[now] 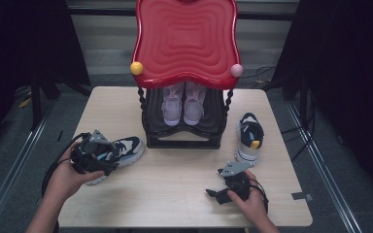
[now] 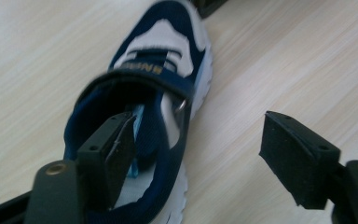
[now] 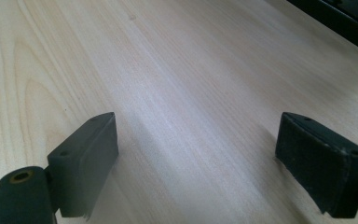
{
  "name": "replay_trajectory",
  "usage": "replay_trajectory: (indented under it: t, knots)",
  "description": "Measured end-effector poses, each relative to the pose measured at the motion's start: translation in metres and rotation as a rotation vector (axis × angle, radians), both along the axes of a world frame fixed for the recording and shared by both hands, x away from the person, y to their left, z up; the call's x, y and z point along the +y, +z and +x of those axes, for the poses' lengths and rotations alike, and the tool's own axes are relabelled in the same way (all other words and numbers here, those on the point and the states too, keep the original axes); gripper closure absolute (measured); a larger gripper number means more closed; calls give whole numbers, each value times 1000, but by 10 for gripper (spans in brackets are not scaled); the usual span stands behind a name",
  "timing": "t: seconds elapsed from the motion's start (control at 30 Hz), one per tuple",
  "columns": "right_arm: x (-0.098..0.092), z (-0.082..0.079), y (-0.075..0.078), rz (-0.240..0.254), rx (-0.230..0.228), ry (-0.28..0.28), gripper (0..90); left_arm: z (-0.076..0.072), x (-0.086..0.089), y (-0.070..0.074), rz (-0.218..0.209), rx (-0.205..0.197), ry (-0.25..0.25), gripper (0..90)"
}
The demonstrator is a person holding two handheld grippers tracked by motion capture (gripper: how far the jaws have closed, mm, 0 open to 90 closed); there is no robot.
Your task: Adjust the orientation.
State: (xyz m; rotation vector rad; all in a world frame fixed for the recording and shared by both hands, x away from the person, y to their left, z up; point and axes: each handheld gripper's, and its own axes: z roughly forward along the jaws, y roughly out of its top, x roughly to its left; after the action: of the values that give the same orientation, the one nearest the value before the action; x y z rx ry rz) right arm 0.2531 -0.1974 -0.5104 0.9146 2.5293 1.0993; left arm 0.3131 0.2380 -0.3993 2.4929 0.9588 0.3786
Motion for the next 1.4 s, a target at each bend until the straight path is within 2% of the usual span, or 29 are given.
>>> replay_trajectory:
  t: [0.1,0.17,0.2,0.23,0.3,0.4,0.5,0.67,0.9,1.07,1.13,1.17,1.23,1.27,1.3,1.33,1.4]
  knots:
    - [0,0,0,0,0,0,124,2,4,-10,15,-2,20,331]
    - [0,0,0,-1,1,0,124,4,6,-15,14,-3,17,404]
    - [0,0,0,0,0,0,124,5,6,-17,28,-3,23,433]
    - [0,0,0,0,0,0,125,6,7,-19,38,7,32,475]
    - [0,0,0,0,1,0,124,8,7,-23,30,8,25,585]
    - [0,0,0,-1,1,0,124,11,7,-27,49,20,34,697]
    - [0,0,0,-2,1,0,124,12,5,-27,54,9,39,760]
    - [0,0,0,0,0,0,124,17,0,-27,55,-24,103,802]
    - [0,0,0,0,0,0,124,36,-9,-30,-11,-32,211,802]
    - [0,0,0,0,0,0,124,41,-15,-32,-25,-14,212,767]
    - [0,0,0,0,0,0,124,40,-12,-28,-34,-16,208,694]
    - [0,0,0,0,0,0,124,39,-11,-27,-31,-18,219,610]
    - [0,0,0,0,1,0,124,37,-7,-23,-59,-17,219,513]
    - [0,0,0,0,0,0,124,35,-4,-21,-57,-19,213,472]
    - [0,0,0,0,0,0,124,34,-3,-20,-47,-26,214,441]
    - [0,0,0,0,0,0,124,32,0,-20,-19,-35,209,417]
    - [0,0,0,0,0,0,125,29,3,-20,-30,-24,211,389]
